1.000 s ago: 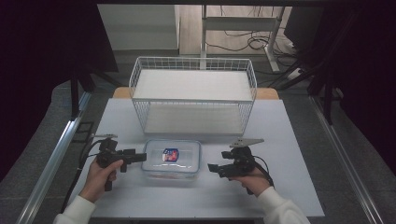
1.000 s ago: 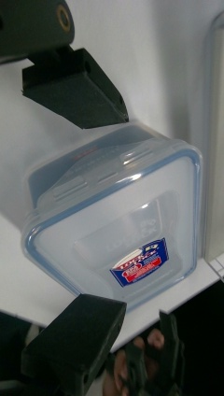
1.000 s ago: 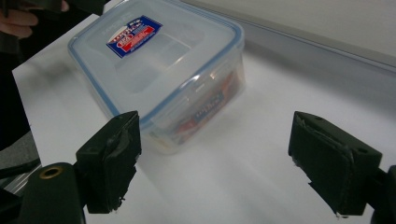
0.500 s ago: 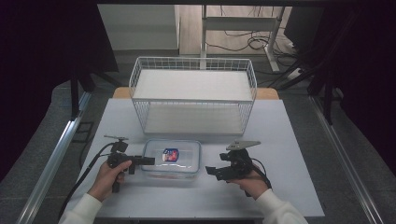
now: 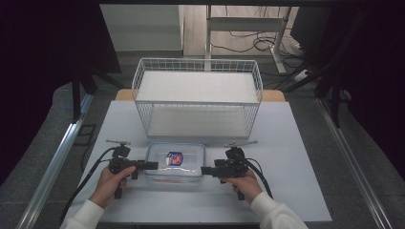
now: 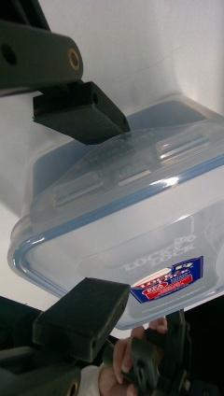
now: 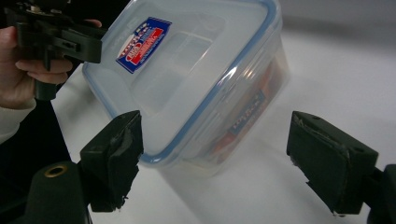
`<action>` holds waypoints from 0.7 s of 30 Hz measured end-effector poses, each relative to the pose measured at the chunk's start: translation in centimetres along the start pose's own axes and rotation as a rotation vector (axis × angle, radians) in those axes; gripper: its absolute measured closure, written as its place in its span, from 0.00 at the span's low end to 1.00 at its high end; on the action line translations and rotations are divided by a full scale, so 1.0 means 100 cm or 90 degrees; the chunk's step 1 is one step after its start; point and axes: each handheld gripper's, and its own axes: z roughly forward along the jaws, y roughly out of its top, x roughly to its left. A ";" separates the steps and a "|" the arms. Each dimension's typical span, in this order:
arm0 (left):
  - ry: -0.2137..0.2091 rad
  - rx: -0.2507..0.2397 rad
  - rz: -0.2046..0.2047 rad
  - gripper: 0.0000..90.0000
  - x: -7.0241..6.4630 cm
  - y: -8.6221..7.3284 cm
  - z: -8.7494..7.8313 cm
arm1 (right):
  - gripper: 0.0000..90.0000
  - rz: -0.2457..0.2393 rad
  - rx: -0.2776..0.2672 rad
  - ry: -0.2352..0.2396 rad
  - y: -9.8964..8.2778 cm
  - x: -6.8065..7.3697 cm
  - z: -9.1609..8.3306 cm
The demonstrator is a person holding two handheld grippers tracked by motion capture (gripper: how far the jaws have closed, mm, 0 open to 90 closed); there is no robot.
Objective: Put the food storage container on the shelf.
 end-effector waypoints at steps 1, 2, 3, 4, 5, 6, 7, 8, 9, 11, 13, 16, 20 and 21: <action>-0.003 -0.002 -0.001 0.27 0.001 0.000 0.000 | 0.22 0.030 -0.002 0.022 0.001 -0.004 0.006; -0.007 -0.005 -0.004 0.27 0.002 0.000 -0.001 | 0.22 0.030 -0.002 0.022 0.001 -0.004 0.006; -0.009 -0.006 -0.005 0.28 0.003 0.000 -0.001 | 0.22 0.049 -0.002 0.036 0.002 -0.006 0.009; -0.010 -0.007 -0.006 0.29 0.003 0.000 -0.001 | 0.23 0.065 -0.005 0.049 0.003 -0.008 0.013; -0.009 -0.007 -0.006 0.29 0.003 0.000 -0.001 | 0.23 0.077 -0.005 0.061 0.003 -0.009 0.016; -0.009 -0.007 -0.006 0.29 0.003 0.000 -0.001 | 0.23 0.084 -0.002 0.068 0.004 -0.010 0.019; -0.010 -0.007 -0.006 0.29 0.003 0.000 -0.001 | 0.23 0.090 0.001 0.070 0.004 -0.010 0.021; -0.009 -0.007 -0.006 0.29 0.003 0.001 -0.001 | 0.23 0.096 0.004 0.075 0.004 -0.010 0.023; -0.009 -0.007 -0.006 0.29 0.003 0.001 -0.001 | 0.23 0.103 0.004 0.082 0.005 -0.009 0.025; -0.009 -0.007 -0.006 0.29 0.003 0.000 -0.001 | 0.24 0.121 0.009 0.086 0.005 -0.008 0.027; -0.008 -0.008 -0.007 0.29 0.003 0.000 -0.001 | 0.25 0.125 0.021 0.068 0.005 -0.008 0.030; -0.006 -0.009 -0.007 0.29 0.003 0.000 -0.001 | 0.27 0.171 0.034 0.075 0.005 -0.010 0.030; -0.005 -0.010 -0.008 0.29 0.002 0.000 -0.001 | 0.37 0.190 0.028 0.070 0.006 -0.009 0.025; -0.005 -0.010 -0.008 0.29 0.002 0.000 -0.001 | 0.40 0.187 0.025 0.070 0.006 -0.009 0.024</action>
